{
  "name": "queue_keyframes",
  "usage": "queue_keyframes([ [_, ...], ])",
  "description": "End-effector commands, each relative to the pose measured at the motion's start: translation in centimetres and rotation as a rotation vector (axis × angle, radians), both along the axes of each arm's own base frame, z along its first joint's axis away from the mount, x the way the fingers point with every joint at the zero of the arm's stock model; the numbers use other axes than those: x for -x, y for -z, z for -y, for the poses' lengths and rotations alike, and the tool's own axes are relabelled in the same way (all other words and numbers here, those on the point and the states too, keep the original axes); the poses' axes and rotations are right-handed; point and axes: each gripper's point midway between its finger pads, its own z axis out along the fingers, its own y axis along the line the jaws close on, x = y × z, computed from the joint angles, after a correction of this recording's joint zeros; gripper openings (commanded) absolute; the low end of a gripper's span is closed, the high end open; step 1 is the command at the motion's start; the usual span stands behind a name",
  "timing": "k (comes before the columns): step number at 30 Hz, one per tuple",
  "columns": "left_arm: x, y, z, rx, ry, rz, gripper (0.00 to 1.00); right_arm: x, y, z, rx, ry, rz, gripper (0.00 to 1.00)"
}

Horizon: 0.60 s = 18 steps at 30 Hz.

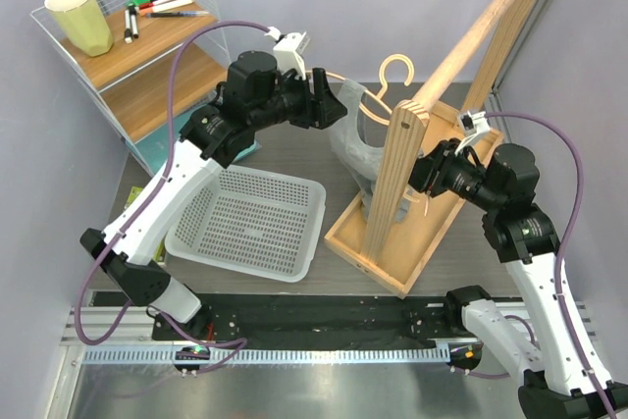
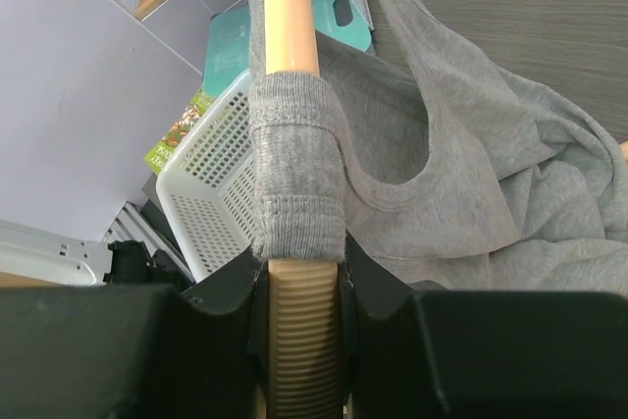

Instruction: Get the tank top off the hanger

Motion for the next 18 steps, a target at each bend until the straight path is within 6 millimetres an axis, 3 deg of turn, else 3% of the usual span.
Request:
queue_keyframes([
  [1,0.5,-1.0,0.2,-0.028,0.054,0.067,0.57,0.9,-2.3,-0.5,-0.038,-0.046,0.082,0.01],
  [7,0.7,-1.3,0.2,-0.047,0.078,0.09,0.57,1.7,-2.3,-0.7,-0.027,-0.075,0.092,0.01],
  [13,0.9,-0.3,0.4,-0.125,0.139,0.088,0.52,2.4,-2.0,-0.7,-0.011,-0.095,0.1,0.01],
  [18,0.3,0.4,0.3,-0.187,0.163,0.082,0.6,2.8,-1.9,-0.8,-0.004,-0.111,0.104,0.01],
])
